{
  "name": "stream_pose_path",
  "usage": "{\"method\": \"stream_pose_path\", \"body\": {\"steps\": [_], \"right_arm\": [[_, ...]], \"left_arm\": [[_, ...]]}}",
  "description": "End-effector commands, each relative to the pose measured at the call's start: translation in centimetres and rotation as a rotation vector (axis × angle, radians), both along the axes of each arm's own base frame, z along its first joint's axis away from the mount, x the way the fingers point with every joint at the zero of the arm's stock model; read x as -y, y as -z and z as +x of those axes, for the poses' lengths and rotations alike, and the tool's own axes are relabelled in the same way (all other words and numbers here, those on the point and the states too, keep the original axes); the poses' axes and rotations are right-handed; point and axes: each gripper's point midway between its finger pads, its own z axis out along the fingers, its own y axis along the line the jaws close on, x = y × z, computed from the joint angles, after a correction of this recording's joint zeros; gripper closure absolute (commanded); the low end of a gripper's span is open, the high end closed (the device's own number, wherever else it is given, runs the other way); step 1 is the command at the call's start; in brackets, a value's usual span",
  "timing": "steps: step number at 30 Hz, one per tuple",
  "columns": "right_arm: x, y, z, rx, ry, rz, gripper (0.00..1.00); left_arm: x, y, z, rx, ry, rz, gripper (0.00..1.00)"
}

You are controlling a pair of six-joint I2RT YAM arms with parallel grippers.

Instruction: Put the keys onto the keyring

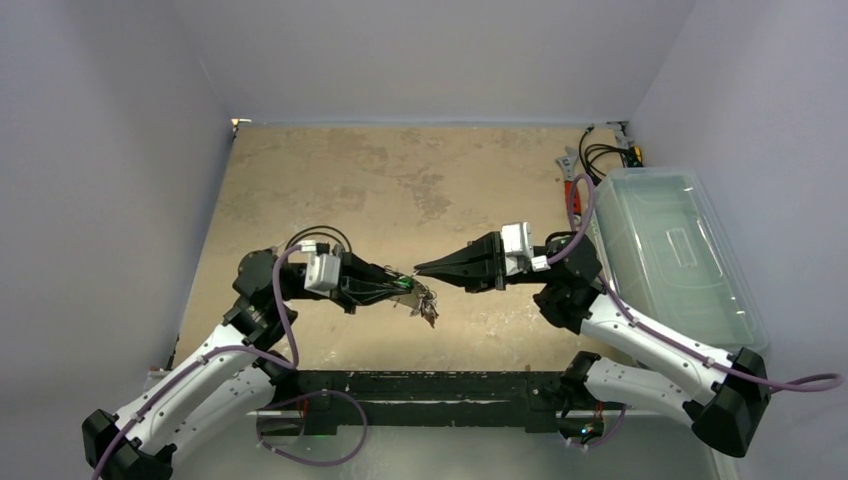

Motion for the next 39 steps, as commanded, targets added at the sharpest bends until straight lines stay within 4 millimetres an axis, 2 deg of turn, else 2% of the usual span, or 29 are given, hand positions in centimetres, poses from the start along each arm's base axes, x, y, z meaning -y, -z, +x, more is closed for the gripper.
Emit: {"method": "stream_pose_path", "body": {"steps": [1, 9, 13, 17, 18, 20, 21, 23, 25, 27, 30, 35, 37, 39], "right_arm": [[0.9, -2.8, 2.2, 0.051, 0.147, 0.06, 1.0], [0.6, -1.9, 3.2, 0.061, 0.194, 0.013, 1.0], [0.4, -0.8, 3.9, 0.066, 0.225, -0.029, 1.0], [0.6, -0.6, 4.6, 0.078, 0.273, -0.038, 1.0], [0.7, -0.7, 4.7, 0.077, 0.282, -0.036, 1.0], [0.8, -1.0, 4.8, 0.074, 0.287, -0.034, 1.0], [0.8, -1.1, 4.7, 0.073, 0.284, -0.032, 1.0], [0.7, -1.3, 4.6, 0.069, 0.285, -0.031, 1.0], [0.7, -1.3, 4.7, 0.067, 0.289, -0.032, 1.0], [0.7, -1.3, 4.8, 0.066, 0.291, -0.034, 1.0], [0.6, -1.1, 4.7, 0.065, 0.289, -0.04, 1.0], [0.7, -0.8, 4.7, 0.064, 0.299, -0.042, 1.0], [0.8, -0.7, 5.0, 0.064, 0.317, -0.045, 1.0], [0.9, -0.6, 5.3, 0.06, 0.345, -0.049, 1.0]], "left_arm": [[-0.6, -2.8, -2.2, 0.073, 0.087, -0.023, 1.0], [-0.7, -3.4, -2.6, 0.046, 0.099, 0.009, 1.0], [-0.7, -3.9, -2.3, 0.019, 0.083, 0.043, 1.0], [-0.6, -3.9, -1.6, -0.031, 0.058, 0.082, 1.0], [-0.5, -3.9, -1.5, -0.041, 0.055, 0.09, 0.98], [-0.4, -3.7, -1.1, -0.068, 0.04, 0.105, 0.79], [-0.3, -3.6, -0.9, -0.076, 0.034, 0.113, 0.73], [-0.4, -3.5, -0.3, -0.094, -0.006, 0.118, 0.67], [-0.5, -3.3, 0.2, -0.101, -0.039, 0.117, 0.65], [-0.5, -3.3, 0.2, -0.102, -0.045, 0.118, 0.67], [-0.4, -3.1, 0.6, -0.113, -0.061, 0.12, 0.8], [-0.4, -3.2, 1.3, -0.12, -0.095, 0.116, 0.89], [-0.4, -3.3, 1.4, -0.121, -0.103, 0.112, 0.86], [-0.5, -3.3, 1.4, -0.136, -0.111, 0.12, 0.76]]}}
